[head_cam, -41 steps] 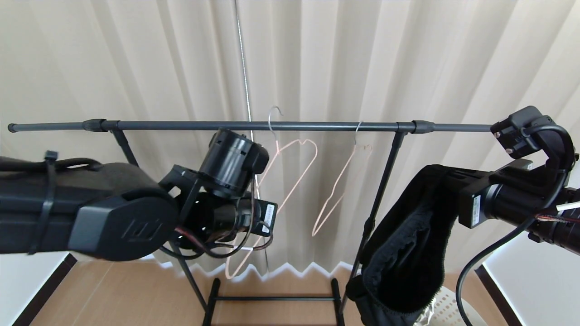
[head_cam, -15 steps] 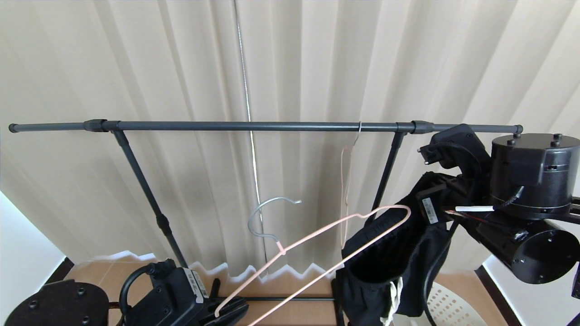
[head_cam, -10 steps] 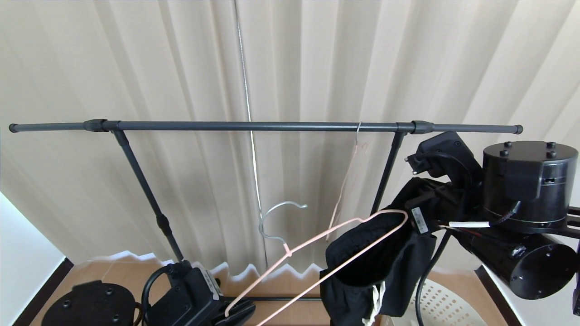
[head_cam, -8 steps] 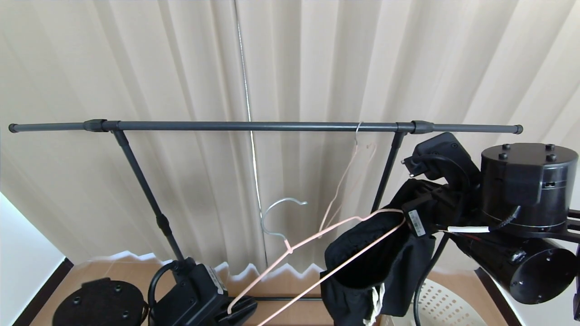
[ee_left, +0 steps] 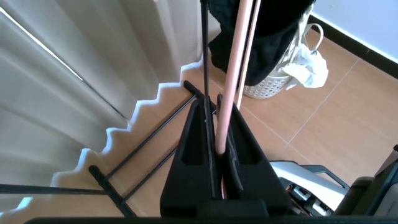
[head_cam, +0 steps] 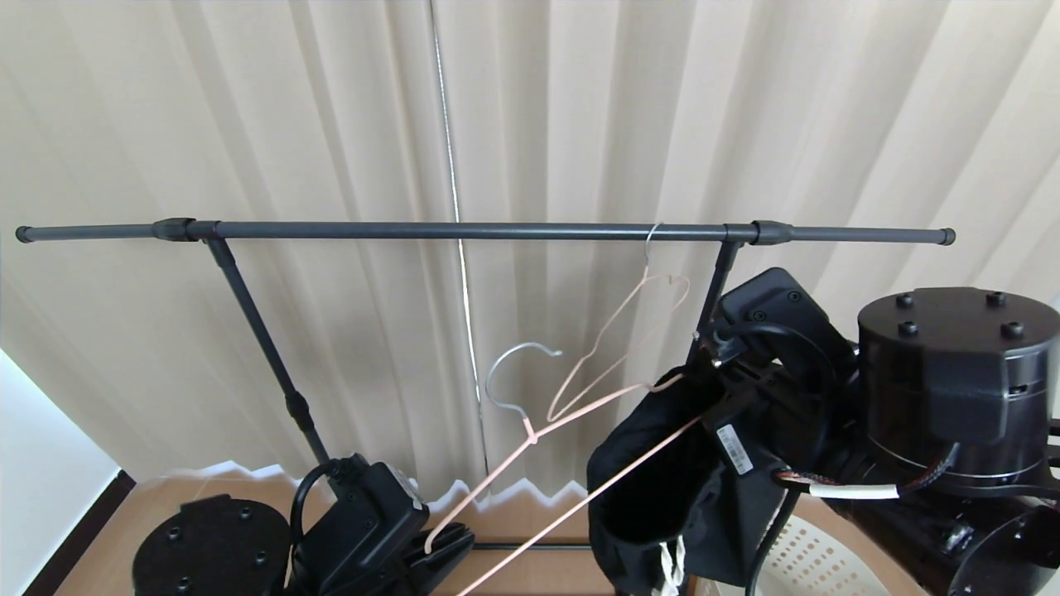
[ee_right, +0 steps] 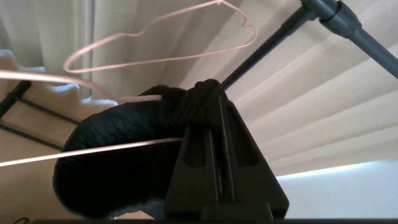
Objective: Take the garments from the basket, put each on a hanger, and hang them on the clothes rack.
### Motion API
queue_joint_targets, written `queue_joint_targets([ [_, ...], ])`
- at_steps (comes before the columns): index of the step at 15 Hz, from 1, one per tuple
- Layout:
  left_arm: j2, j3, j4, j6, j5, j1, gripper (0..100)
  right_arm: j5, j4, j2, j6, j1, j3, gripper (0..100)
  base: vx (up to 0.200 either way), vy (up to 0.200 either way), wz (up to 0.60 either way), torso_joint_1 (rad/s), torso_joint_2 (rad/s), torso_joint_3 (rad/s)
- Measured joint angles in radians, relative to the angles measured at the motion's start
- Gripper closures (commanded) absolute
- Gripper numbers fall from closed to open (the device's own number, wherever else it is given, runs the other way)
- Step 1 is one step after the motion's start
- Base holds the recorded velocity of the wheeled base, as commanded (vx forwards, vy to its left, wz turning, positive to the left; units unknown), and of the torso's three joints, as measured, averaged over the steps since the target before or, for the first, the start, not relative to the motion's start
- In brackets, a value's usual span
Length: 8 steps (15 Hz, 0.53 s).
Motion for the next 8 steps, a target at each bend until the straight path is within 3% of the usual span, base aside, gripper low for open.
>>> queue_joint_targets([
  [3,0.004,0.024,-0.091,0.001,-0.001,-0.021,100,-0.001,-0.008,0.037,0.086,0.030,-0.028,100,0.000,0.000,0.00,0.000,0.00,0.000],
  [8,0.006,0.046,-0.107,0.007,-0.003,-0.034,100,-0.001,-0.010,0.073,0.153,0.150,-0.099,100,0.000,0.000,0.00,0.000,0.00,0.000],
])
